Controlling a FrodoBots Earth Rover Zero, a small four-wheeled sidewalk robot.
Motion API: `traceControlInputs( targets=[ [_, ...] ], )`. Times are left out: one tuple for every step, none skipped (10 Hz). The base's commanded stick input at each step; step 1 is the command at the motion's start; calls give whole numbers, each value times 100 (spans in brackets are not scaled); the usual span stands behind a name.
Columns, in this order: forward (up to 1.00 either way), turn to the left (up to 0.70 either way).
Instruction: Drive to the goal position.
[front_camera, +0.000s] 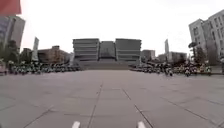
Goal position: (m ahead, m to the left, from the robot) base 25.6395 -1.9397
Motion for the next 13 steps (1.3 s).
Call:
traceControlInputs(
  targets=[
    [60,5],
    [60,15],
    [60,15],
    [60,15],
    [60,15],
    [60,15],
    [60,15],
    [60,15],
    [60,15],
    [60,15],
    [60,12],
    [60,6],
    [60,0]
  ],
)
